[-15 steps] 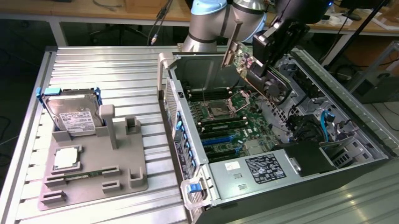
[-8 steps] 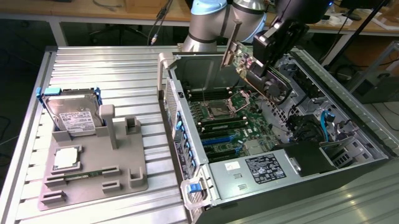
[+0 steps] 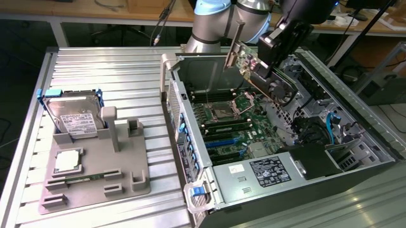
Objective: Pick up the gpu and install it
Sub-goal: 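Insert the gpu into the slot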
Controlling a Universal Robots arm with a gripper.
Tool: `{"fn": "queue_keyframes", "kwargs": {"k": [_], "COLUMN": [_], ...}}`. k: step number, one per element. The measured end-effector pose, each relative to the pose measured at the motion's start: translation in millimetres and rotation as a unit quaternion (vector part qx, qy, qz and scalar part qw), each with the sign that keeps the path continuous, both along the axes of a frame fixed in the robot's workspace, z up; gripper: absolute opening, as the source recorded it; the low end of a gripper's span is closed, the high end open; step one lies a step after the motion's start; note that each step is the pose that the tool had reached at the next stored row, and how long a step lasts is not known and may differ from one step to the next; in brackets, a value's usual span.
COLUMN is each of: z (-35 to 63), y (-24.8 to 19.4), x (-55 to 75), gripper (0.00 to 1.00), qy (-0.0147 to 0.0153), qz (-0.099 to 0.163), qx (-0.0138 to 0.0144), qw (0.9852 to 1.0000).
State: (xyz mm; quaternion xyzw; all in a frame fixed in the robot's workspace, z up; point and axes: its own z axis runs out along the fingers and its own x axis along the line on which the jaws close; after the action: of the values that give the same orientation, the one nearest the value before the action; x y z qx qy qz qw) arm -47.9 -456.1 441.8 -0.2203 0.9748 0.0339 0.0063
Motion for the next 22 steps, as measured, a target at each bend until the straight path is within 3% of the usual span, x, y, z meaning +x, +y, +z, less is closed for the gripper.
{"fn": "queue_keyframes", "kwargs": {"k": [9, 11, 14, 16, 22], "z": [0.0, 0.0, -0.1, -0.1, 0.0], "y": [0.0, 0.0, 0.0, 0.0, 0.0], "x": [0.0, 0.0, 0.0, 0.0, 0.0], "gripper": [0.27, 0.27, 0.27, 0.27, 0.27], "qy": [0.0000, 0.0000, 0.0000, 0.0000, 0.0000], "qz": [0.018, 0.033, 0.065, 0.091, 0.131], "qx": [0.0000, 0.0001, 0.0001, 0.0001, 0.0000], "qw": [0.9998, 0.9995, 0.9979, 0.9959, 0.9913]}}
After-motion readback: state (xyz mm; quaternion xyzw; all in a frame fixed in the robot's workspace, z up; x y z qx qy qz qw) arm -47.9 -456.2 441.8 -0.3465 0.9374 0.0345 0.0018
